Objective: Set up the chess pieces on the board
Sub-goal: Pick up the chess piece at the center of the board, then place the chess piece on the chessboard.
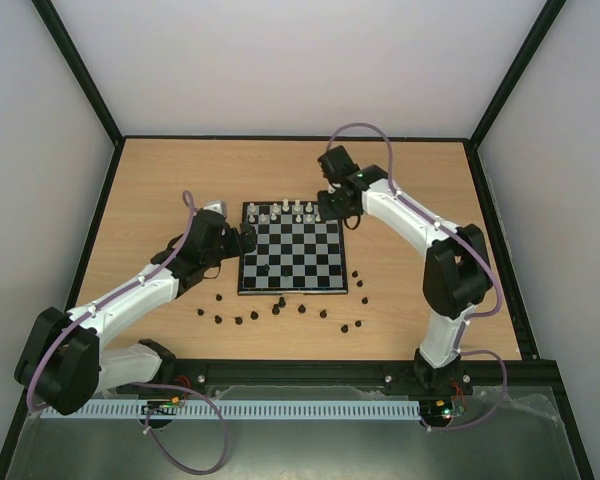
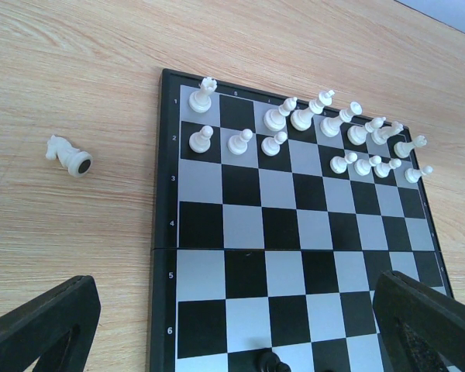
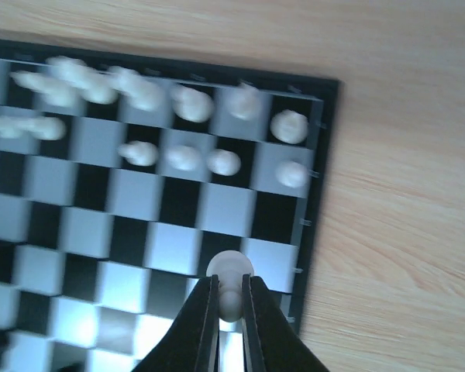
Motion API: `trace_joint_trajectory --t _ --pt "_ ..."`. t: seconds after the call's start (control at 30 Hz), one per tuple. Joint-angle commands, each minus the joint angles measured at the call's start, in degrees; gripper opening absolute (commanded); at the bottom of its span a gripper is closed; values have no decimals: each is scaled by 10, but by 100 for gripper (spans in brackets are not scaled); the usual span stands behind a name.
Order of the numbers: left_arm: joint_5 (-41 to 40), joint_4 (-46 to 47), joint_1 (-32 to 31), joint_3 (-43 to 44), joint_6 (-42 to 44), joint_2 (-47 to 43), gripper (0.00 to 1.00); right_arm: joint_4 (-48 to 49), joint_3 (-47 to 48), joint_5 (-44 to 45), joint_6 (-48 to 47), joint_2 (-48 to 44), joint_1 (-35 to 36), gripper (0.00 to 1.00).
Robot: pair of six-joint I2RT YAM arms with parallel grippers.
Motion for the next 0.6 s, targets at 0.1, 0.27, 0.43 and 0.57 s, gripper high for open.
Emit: trace_joint_trajectory --t 0.1,0.27,0.43,0.57 --pt "-11 2 6 -6 1 -13 100 -74 144 -36 -15 66 63 3" --pt "-14 2 7 -6 1 -16 100 -97 233 -33 -22 147 89 3" --pt "-15 2 8 -7 0 -16 99 -115 311 -27 -26 224 101 4" --pt "-15 2 8 -7 1 -16 99 -139 368 -9 -26 280 103 4"
